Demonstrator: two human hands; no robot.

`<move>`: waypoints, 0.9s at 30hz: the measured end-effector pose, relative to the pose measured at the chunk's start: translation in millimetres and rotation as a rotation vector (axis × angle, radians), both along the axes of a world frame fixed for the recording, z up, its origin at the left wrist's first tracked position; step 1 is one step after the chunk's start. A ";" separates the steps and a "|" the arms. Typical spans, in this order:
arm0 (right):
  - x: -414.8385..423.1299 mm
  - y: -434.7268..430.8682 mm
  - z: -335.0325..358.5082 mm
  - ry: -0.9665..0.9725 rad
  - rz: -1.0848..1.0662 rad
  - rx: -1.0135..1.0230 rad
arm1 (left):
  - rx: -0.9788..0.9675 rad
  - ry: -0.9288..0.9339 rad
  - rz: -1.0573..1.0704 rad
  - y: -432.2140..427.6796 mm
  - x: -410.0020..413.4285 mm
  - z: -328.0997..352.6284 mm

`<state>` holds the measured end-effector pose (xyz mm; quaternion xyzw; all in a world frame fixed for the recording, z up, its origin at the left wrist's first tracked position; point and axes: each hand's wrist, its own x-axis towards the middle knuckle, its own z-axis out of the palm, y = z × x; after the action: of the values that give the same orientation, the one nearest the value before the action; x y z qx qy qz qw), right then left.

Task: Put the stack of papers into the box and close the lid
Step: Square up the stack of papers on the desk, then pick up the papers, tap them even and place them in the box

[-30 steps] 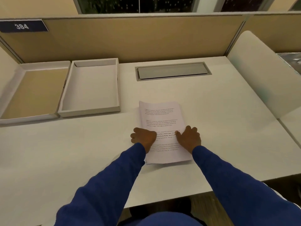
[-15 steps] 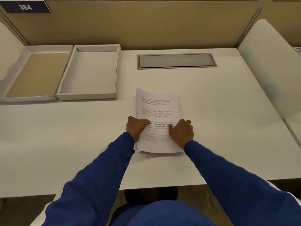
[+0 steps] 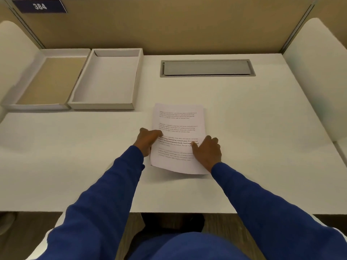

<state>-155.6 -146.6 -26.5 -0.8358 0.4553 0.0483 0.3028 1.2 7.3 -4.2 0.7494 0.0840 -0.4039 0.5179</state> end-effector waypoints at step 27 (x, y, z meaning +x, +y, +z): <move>16.6 -24.7 69.4 -0.797 -0.116 0.770 | -0.523 -0.271 -0.230 39.1 14.9 30.1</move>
<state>-139.0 -171.4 42.9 -0.5917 0.3004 -0.1255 0.7375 16.1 46.4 25.9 0.6424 -0.1778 -0.3643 0.6504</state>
